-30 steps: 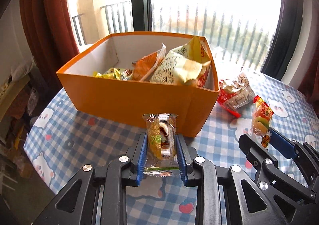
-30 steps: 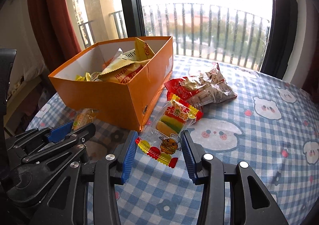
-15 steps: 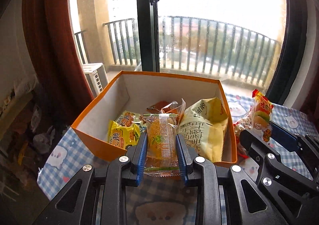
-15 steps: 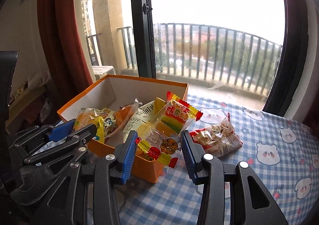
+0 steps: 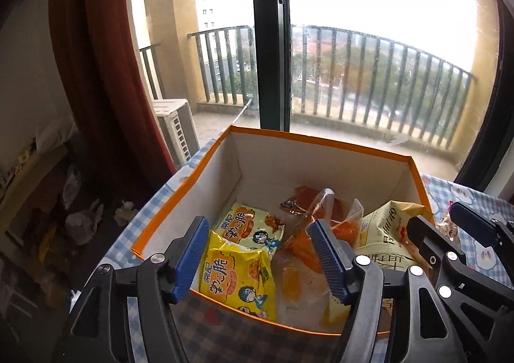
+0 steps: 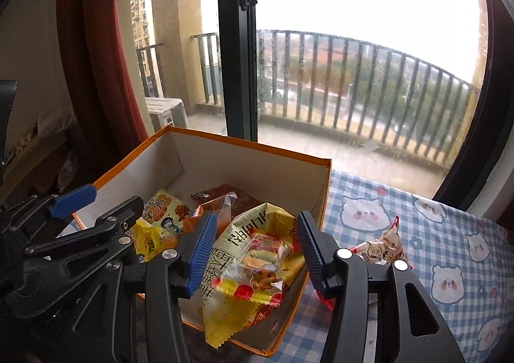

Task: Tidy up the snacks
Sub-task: 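Carry both candies over the orange box and open both tools to drop them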

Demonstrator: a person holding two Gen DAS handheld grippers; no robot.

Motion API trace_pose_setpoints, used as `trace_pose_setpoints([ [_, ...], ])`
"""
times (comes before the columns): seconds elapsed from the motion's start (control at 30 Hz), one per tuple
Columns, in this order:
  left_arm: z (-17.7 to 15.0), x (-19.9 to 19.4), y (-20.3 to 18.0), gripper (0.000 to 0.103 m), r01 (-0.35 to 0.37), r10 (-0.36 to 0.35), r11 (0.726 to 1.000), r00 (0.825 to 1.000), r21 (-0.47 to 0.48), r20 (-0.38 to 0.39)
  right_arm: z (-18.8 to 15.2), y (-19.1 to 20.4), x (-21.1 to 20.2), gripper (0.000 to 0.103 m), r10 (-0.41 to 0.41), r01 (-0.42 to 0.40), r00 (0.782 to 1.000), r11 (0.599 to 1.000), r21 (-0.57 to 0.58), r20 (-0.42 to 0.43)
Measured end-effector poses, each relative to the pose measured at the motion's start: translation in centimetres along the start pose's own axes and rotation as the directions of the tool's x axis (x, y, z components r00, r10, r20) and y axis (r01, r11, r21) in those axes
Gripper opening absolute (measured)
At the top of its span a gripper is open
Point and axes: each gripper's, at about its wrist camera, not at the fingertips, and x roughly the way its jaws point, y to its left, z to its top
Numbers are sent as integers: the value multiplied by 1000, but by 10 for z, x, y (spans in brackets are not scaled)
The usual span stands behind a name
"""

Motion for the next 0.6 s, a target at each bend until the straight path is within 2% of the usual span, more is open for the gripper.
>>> trace_pose_setpoints([
  [0.1,-1,2,-3,71,1,-1,1000,1000,3,-9,-2,-8,3,69,2,-2,1000,1000,29,-6],
  [0.37,-2,-4,-23,71,15,-15,999,1000,30,-5,-7,-21,-4,69,-18,18,1000,998,60,-6],
  [0.6,-5,-20,-68,71,66,-66,995,998,79,8,-18,-57,-29,70,-67,65,998,993,103,12],
])
